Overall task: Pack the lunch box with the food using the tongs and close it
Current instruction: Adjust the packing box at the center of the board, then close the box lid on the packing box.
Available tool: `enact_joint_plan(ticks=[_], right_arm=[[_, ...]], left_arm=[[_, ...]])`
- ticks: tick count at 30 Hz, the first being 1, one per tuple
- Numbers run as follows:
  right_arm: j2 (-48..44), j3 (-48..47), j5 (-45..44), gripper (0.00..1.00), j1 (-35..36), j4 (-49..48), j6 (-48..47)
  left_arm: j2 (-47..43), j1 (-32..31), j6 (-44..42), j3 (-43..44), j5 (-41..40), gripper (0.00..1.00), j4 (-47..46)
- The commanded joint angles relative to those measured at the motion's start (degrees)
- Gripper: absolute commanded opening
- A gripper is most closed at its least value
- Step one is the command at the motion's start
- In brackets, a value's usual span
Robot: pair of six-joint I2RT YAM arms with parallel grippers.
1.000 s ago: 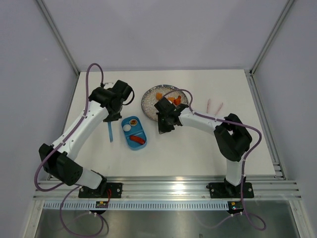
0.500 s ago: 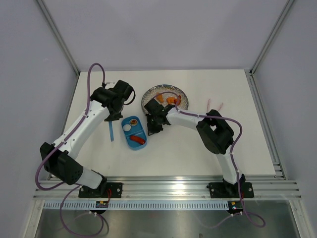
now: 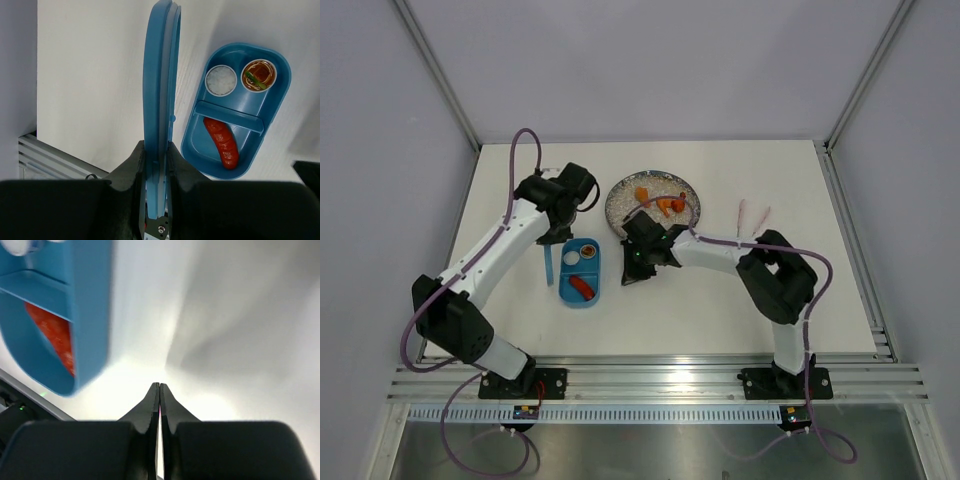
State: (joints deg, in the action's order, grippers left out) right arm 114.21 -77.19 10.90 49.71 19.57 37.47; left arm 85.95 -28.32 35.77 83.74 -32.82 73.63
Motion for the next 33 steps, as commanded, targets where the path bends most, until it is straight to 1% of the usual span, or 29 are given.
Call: enact_joint_plan(ticks=[1,2,4,5,8,11,18,21,25,29,33], right_arm=[[-10.6,7.2,-5.8,0.05,-4.4,-1.7,1.5],[-14.2,11.0,-6.8,0.06,-6.0,-1.4,1.3],[-17.9,14.4,-9.1,0.06,-7.8,-0.2,1.0],[-21.5,17.3,-9.8,0.06,-9.4,0.3,0.9],[-27.4,21.2,-12.4,0.07,-11.5,2.6,1.0],[-30.9,22.6,-14.3,0.08,-12.9,4.7,1.1],[-31.6,22.5,-16.7,0.08,-13.2,6.8,2.0],[-32.5,22.8,-17.9,0.09,-13.2,7.8,2.6],[-34.7,23.7,-19.2,0.09,-13.3,9.1,3.2],[-35.4,24.5,-19.9,0.09,-13.4,10.3,3.5],[-35.2,25.0,-19.5,0.09,-13.4,10.2,3.7]], left_arm=[[2.6,-1.6,-0.4,1.5,-2.7,0.0,-1.9],[3.9,-2.5,-0.4,2.0,-3.4,0.0,-1.1],[5.3,-3.4,-0.5,3.2,-5.6,0.0,-0.2],[6.1,-4.0,-0.6,3.4,-6.2,0.0,0.1],[6.8,-5.2,-0.6,3.9,-8.2,0.0,1.1],[8.1,-6.6,-0.5,4.7,-9.3,0.0,2.0],[14.8,-10.5,0.2,9.0,-13.9,0.0,5.4],[17.0,-12.2,-0.3,10.6,-14.2,0.0,5.0],[21.5,-13.9,0.5,12.5,-16.1,0.0,6.9],[23.3,-14.4,1.0,12.8,-16.4,0.0,6.5],[24.3,-14.7,3.3,13.3,-18.6,0.0,9.1]])
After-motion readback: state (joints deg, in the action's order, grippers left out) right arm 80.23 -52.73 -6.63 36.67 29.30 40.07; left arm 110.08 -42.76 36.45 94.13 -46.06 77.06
